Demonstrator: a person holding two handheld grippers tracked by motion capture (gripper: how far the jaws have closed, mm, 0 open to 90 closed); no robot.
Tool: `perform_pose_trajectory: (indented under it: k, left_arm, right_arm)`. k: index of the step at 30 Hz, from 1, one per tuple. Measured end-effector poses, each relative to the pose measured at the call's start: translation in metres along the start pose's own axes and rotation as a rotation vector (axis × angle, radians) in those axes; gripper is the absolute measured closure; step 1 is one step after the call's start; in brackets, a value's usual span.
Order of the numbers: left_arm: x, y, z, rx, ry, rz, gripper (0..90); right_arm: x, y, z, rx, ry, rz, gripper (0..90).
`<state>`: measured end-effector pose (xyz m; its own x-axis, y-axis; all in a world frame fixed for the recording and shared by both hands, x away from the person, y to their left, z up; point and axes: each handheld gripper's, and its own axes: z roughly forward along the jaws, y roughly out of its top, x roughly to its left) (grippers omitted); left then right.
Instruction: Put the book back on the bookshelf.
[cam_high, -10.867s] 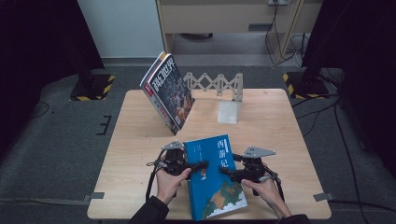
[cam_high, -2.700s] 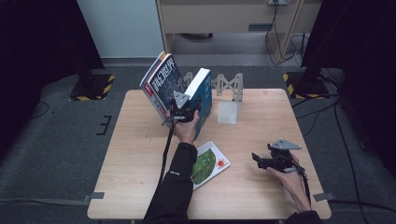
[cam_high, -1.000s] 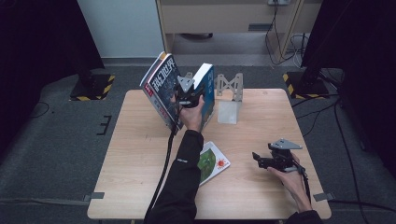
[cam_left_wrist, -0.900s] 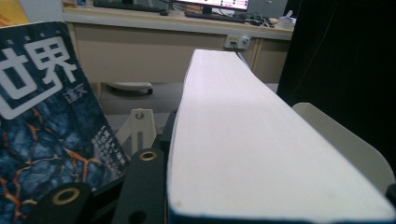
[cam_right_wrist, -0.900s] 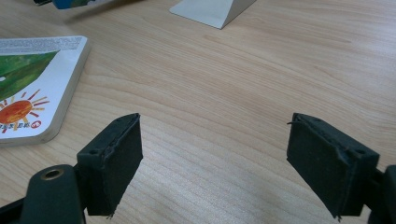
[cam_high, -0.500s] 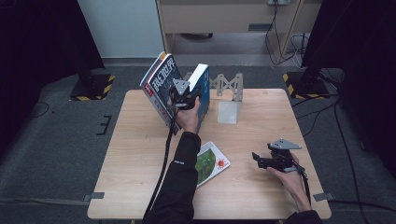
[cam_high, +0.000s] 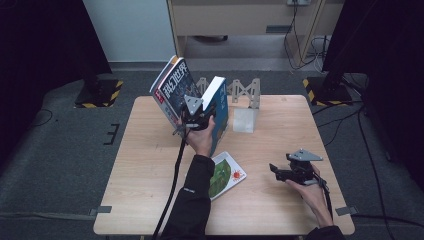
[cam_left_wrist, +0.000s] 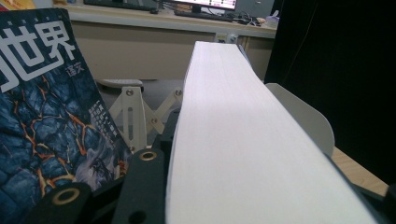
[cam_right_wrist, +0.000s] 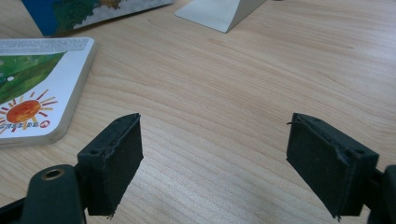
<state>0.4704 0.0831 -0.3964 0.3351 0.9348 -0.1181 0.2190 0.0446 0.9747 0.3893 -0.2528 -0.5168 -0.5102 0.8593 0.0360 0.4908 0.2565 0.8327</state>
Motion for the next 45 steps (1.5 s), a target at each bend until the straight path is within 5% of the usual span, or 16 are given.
perform_pose_trajectory:
  k: [6,25,34,41,45]
  left_arm:
    - [-0.017,-0.008,-0.005,-0.017,0.001,0.023,60.5]
    - [-0.038,0.005,0.014,-0.003,0.001,0.06,60.7]
    - [-0.027,0.011,0.011,-0.012,-0.007,0.046,60.8]
    - [-0.009,0.015,0.012,-0.025,0.021,0.003,60.8]
    - [-0.002,0.023,0.02,-0.025,0.049,0.023,60.7]
  right_arm:
    - [-0.001,0.0,-0.002,0.0,0.002,0.003,18.7]
    - [0.002,-0.003,0.004,0.026,-0.002,0.019,18.3]
    - [0.001,-0.007,0.003,0.028,-0.012,0.03,18.4]
    - [-0.004,-0.008,0.0,0.023,-0.014,0.021,18.7]
    - [-0.007,-0.008,-0.001,0.02,-0.018,0.032,18.8]
